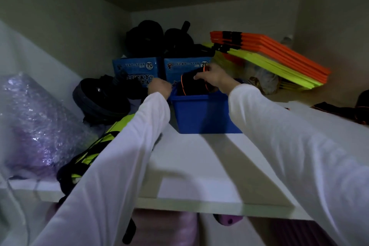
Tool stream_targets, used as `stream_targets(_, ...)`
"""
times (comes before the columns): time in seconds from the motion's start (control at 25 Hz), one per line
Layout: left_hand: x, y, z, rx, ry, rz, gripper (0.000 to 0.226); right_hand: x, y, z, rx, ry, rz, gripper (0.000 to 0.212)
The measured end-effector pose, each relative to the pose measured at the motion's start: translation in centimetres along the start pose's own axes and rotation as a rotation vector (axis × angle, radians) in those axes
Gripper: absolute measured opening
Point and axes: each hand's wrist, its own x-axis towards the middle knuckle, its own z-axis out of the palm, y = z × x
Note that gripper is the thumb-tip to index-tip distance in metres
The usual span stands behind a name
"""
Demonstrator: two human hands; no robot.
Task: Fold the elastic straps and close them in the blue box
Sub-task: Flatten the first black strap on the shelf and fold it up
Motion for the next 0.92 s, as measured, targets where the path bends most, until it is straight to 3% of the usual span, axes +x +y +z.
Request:
stream_targets(0.16,2.1,-1.5,1.2,0.028,-0.070,-0.078,0.032,2.1,0.1,1.6,-0.412,-0.250,0.194,0.027)
stream_targets(0.24,2.8,-1.6,1.6,0.012,-0.091,-0.090,0.034,2.5,0.0,2.4,-0.599,-0.342,0.224,0.036)
stream_targets(0.36,3.5,-1.5,1.8,0.005,-0.109,-0.098,0.018,2.5,-0.2,2.9,-0.839,-0.463,0.248,0.043)
stream_targets(0.52,3.6,-1.7,2.0,-0.008,-0.142,-0.109,0.021,3.2,0.1,3.2,-0.871,-0.614,0.310,0.037)
stream_targets(0.6,3.6,-1.7,2.1,-0.002,-0.130,-0.127,0.033,3.6,0.4,3.3,-0.895,-0.612,0.287,0.036)
stream_targets(0.76,3.7,-1.7,2.2,0.008,-0.099,-0.105,0.023,2.7,-0.1,3.0,-0.910,-0.530,0.264,0.028)
stream_targets(0.92,3.7,-1.9,2.2,0.033,-0.113,-0.119,0.036,1.7,-0.3,2.5,-0.935,-0.420,0.185,0.036)
